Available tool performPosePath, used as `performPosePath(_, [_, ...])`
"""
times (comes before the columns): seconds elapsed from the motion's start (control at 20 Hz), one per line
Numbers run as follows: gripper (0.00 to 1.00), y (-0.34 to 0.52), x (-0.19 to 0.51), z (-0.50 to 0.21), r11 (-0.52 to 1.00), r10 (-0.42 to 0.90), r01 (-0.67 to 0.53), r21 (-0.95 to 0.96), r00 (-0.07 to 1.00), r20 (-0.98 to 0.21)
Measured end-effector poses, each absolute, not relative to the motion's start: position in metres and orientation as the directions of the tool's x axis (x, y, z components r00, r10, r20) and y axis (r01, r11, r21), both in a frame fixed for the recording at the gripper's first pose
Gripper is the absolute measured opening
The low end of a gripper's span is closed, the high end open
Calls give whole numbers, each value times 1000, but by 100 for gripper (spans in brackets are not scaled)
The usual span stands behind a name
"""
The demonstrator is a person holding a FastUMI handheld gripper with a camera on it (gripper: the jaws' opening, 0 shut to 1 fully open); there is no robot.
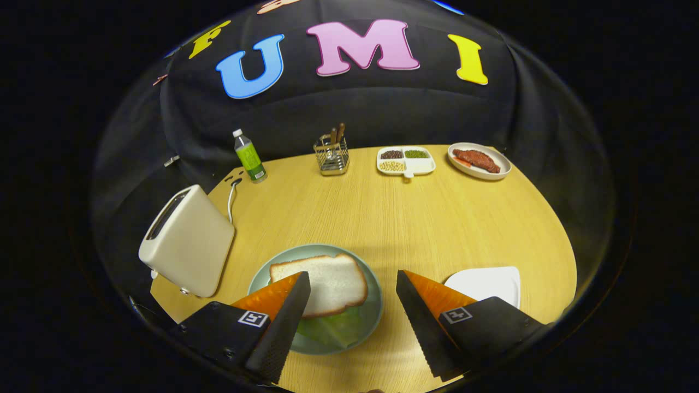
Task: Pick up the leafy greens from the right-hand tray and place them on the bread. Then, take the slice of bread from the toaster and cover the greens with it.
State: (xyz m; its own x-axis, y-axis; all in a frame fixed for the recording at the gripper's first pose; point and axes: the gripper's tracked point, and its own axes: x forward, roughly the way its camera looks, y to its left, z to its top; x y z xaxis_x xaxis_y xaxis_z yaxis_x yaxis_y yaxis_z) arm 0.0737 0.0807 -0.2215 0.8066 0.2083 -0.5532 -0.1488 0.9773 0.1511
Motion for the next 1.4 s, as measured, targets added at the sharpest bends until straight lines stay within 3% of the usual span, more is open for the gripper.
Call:
performPosePath(0.3, [98, 35, 74, -111, 993, 115, -108, 40, 924, -363])
performPosePath(0.75, [99, -11, 35, 11, 999, 29, -32, -17, 989, -148])
performPosePath(1.1, [98, -44, -6, 20, 1000, 3, -4, -6, 996, -94])
performPosePath(1.4, [98, -80, 8, 22, 999, 37, -35, 17, 994, -100])
